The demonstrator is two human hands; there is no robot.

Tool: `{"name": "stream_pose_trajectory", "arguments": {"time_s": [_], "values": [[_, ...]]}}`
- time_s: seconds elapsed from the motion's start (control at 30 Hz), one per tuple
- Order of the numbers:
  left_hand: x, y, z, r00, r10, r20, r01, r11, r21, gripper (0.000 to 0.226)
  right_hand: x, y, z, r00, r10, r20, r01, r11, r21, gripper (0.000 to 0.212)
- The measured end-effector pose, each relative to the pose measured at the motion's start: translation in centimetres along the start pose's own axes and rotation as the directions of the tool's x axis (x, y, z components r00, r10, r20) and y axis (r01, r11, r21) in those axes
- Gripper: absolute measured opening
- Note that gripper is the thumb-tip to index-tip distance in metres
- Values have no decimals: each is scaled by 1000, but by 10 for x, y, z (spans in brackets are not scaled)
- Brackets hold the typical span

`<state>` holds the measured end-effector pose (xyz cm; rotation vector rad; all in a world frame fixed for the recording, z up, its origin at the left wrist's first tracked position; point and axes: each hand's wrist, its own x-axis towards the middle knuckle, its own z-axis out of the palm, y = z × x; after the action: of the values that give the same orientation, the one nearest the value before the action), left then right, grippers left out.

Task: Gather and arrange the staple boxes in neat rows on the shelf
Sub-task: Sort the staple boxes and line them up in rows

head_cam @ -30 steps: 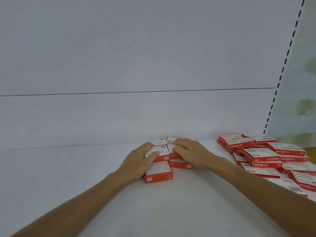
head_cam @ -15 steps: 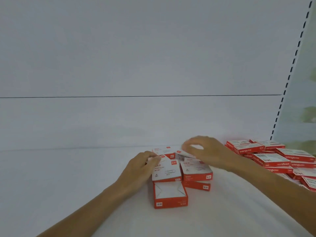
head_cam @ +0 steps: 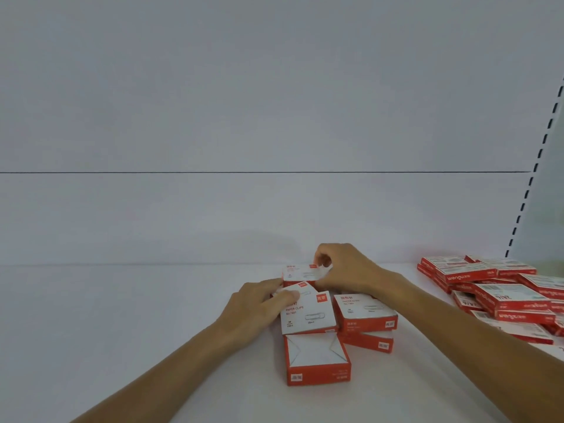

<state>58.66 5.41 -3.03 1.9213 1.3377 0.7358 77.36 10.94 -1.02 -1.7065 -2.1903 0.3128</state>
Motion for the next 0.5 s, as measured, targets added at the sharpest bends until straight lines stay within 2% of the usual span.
{"name": "stream_pose_trajectory", "arguments": {"time_s": [0.07, 0.17, 0.27, 0.4, 0.5], "values": [[1, -1, 0, 1000, 22, -6, -22, 999, -31, 25, -1, 0, 2, 996, -41, -81, 45, 998, 52, 39], [1, 1, 1, 997, 64, -38, -66, 997, -43, 46, -1, -1, 0, 945, -154, -288, 179, 982, 62, 40], [3, 1, 2, 991, 90, -96, -88, 996, 23, 56, -1, -3, -1, 902, -225, -369, 261, 964, 50, 44], [6, -2, 3, 989, 72, -131, -61, 994, 85, 61, 2, -4, -1, 921, -212, -328, 241, 969, 51, 43], [8, -3, 5, 994, 52, -93, -44, 995, 85, 52, 5, -6, -1, 969, -166, -183, 176, 984, 38, 41]]}}
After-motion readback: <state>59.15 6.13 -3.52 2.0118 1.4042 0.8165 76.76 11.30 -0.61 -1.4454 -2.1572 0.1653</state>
